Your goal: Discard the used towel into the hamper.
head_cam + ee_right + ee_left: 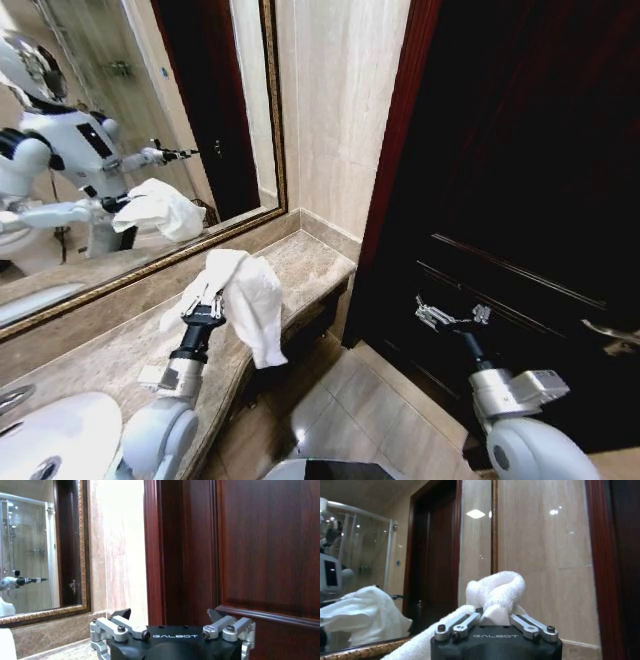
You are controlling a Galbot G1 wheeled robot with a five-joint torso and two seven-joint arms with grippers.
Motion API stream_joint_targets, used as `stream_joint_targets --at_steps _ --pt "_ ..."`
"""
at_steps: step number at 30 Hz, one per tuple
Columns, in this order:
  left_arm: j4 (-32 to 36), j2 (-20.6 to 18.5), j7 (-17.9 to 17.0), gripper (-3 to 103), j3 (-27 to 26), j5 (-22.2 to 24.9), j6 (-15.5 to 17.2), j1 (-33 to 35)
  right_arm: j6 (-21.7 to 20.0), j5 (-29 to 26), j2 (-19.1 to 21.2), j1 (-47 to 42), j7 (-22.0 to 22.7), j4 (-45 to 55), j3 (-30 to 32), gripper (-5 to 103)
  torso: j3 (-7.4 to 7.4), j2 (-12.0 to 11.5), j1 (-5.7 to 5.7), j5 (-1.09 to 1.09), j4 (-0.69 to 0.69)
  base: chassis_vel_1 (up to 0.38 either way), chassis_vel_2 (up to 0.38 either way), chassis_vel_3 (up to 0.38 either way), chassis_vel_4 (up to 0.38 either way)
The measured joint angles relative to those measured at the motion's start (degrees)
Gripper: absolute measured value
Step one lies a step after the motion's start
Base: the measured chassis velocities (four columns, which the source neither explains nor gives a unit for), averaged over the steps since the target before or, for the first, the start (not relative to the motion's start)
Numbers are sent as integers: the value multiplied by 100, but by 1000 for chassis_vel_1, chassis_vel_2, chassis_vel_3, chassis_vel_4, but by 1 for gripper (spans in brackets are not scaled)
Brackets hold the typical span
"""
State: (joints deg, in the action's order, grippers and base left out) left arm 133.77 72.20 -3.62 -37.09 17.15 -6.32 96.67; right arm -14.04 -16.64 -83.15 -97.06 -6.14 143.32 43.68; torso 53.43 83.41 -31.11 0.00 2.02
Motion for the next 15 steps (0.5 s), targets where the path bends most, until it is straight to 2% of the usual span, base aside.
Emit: stream_joint_targets --at_steps 6,15 --pt "87 -14 4 9 38 82 29 -60 23 12 -12 -89 67 1 47 100 0 0 2 0 1 59 -45 -50 54" --pt "148 -109 27 9 -393 484 104 -5 127 -74 -77 -279 182 1 207 100 0 0 1 0 0 11 -11 -11 10"
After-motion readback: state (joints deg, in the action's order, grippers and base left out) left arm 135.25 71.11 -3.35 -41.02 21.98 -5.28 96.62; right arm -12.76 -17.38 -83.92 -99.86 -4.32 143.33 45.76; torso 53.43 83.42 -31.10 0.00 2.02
